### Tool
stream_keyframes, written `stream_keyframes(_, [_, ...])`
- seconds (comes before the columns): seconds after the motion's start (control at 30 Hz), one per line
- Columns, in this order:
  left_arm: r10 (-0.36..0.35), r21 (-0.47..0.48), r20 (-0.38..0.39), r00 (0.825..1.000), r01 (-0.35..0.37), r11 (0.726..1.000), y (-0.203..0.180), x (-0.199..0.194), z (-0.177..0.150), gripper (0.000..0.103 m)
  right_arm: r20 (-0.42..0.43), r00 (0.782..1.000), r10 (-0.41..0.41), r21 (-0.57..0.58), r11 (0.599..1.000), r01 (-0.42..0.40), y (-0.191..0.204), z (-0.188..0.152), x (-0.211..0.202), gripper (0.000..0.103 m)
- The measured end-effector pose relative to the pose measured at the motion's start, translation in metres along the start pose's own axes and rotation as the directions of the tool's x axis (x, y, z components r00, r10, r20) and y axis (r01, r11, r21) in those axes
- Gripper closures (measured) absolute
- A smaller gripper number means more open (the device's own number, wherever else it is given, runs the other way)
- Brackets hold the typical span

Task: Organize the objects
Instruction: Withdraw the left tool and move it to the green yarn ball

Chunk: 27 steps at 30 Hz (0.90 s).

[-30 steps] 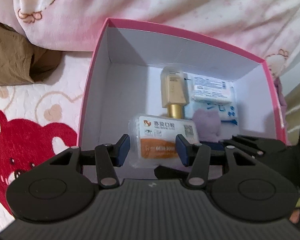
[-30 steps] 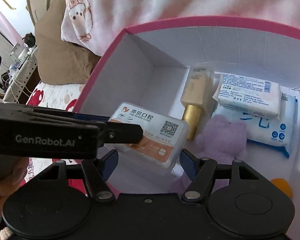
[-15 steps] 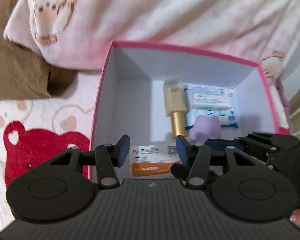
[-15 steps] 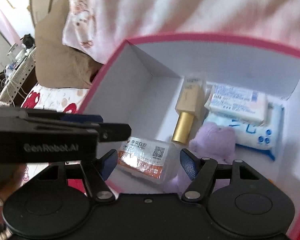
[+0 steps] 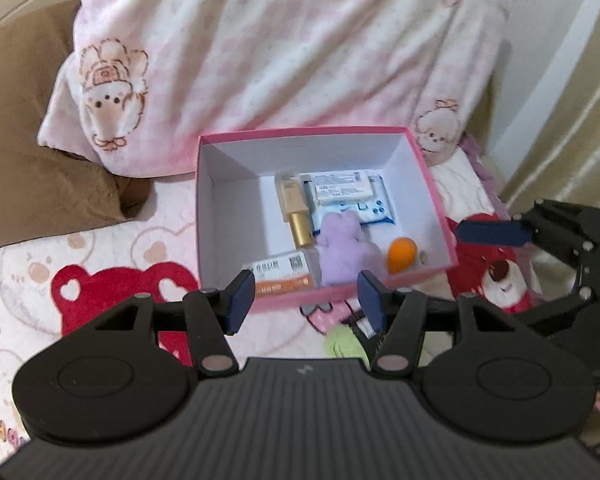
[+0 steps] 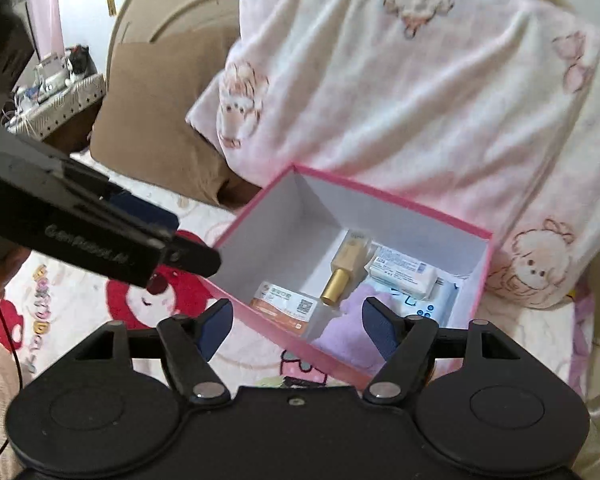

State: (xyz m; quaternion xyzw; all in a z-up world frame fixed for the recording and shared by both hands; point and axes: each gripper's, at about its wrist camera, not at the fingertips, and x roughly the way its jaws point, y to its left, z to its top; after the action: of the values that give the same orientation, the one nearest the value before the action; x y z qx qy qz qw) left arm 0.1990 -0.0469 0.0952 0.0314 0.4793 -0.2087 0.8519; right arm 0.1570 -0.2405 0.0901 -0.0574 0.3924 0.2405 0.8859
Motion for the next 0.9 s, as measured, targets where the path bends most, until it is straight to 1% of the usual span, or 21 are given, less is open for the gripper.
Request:
stream_keyframes(0.17, [0.006, 0.038, 0.029, 1.0, -0.007, 0.999, -0.005, -0.035, -0.02, 0.045, 0.046, 0.998, -0.044, -0.048, 0.998, 0.047, 0.015, -0.016, -0.025, 0.023])
stream_keyframes(0.27, [-0.002, 0.086, 0.03, 1.0, -0.001, 0.996, -0.013, -0.046, -0.035, 0.045, 0.08, 0.996, -0.024, -0.025, 0.999, 0.026, 0.019, -0.034, -0.039, 0.017])
stream_keyframes(0.37, [0.006, 0.105, 0.029, 1.0, -0.009, 0.994, -0.019, -0.049, -0.049, 0.044, 0.113, 0.993, -0.022, -0.039, 0.999, 0.027, 0.026, -0.055, -0.045, 0.016])
stream_keyframes(0.43, [-0.007, 0.104, 0.021, 1.0, 0.004, 0.995, -0.02, -0.048, -0.057, 0.044, 0.127, 0.992, -0.024, -0.063, 0.998, 0.032, 0.03, -0.068, -0.044, 0.015])
stream_keyframes(0.5, [-0.03, 0.074, 0.021, 0.999, 0.029, 0.997, -0.018, -0.045, -0.065, 0.044, 0.138, 0.99, -0.025, -0.098, 0.994, 0.039, 0.037, -0.078, -0.042, 0.011])
stream_keyframes(0.57, [-0.046, 0.061, 0.033, 0.998, 0.044, 0.997, -0.019, -0.042, -0.073, 0.044, 0.149, 0.988, -0.046, -0.173, 0.982, 0.072, 0.043, -0.091, -0.034, 0.01])
stream_keyframes(0.63, [-0.054, 0.057, 0.049, 0.997, 0.051, 0.997, -0.021, -0.038, -0.082, 0.044, 0.132, 0.988, -0.078, -0.229, 0.967, 0.107, 0.047, -0.102, -0.023, 0.01])
stream_keyframes(0.7, [-0.07, 0.051, 0.059, 0.996, 0.067, 0.996, -0.023, -0.031, -0.09, 0.044, 0.11, 0.99, -0.093, -0.271, 0.955, 0.12, 0.049, -0.114, -0.012, 0.01])
stream_keyframes(0.83, [-0.116, 0.047, 0.075, 0.99, 0.112, 0.993, -0.027, -0.01, -0.104, 0.043, 0.062, 0.992, -0.113, -0.261, 0.957, 0.126, 0.042, -0.135, 0.011, 0.01])
stream_keyframes(0.9, [-0.131, 0.052, 0.074, 0.989, 0.128, 0.99, -0.03, 0.003, -0.111, 0.038, 0.05, 0.989, -0.136, -0.237, 0.961, 0.144, 0.037, -0.144, 0.024, 0.01])
